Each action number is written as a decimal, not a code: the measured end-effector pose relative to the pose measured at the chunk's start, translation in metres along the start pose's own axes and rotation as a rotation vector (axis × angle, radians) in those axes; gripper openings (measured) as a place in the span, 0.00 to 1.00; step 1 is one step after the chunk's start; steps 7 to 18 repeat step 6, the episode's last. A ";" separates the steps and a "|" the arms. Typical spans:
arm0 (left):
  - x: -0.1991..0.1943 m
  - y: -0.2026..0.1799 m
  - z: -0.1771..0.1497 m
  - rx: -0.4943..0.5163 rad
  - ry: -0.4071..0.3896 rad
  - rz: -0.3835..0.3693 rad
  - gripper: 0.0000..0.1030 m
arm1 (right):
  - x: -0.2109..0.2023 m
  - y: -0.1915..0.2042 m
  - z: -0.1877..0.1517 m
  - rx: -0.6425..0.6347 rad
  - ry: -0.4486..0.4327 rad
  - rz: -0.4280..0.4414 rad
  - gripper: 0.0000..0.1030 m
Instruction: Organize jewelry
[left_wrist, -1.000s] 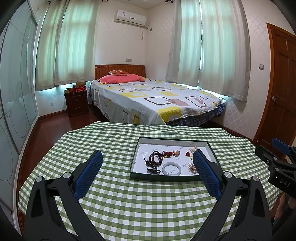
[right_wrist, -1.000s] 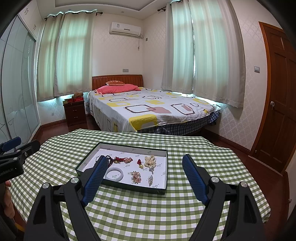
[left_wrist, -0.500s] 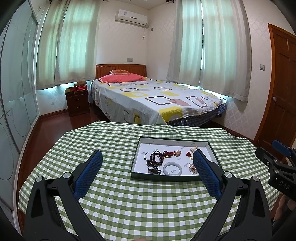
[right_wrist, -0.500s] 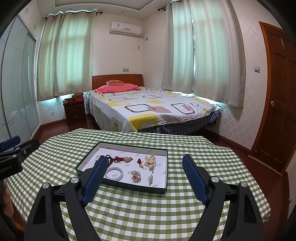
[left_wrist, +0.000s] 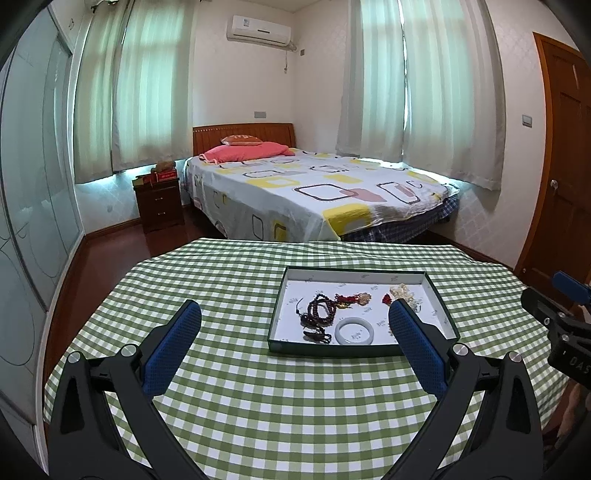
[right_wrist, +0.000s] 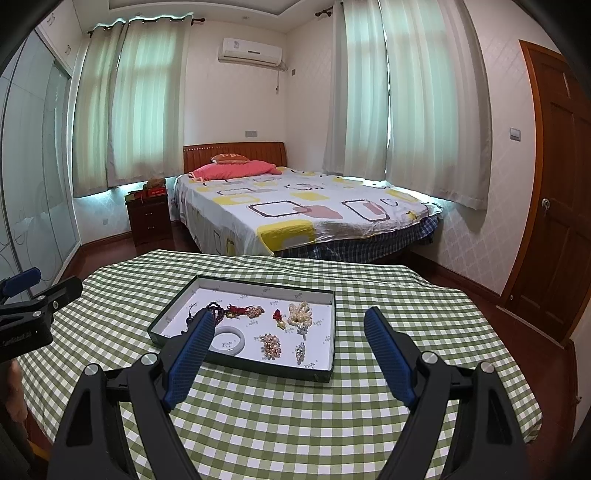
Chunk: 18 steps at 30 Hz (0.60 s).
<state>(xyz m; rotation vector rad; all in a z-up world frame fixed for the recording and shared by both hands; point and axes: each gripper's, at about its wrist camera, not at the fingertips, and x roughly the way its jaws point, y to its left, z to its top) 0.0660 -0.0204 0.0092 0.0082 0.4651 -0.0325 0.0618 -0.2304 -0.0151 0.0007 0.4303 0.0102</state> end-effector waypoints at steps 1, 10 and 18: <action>0.002 0.001 0.000 -0.005 0.002 -0.002 0.96 | 0.001 -0.001 0.000 0.001 0.001 -0.001 0.78; 0.024 0.006 -0.004 -0.007 0.066 -0.008 0.96 | 0.007 -0.007 -0.002 0.012 0.017 -0.007 0.78; 0.024 0.006 -0.004 -0.007 0.066 -0.008 0.96 | 0.007 -0.007 -0.002 0.012 0.017 -0.007 0.78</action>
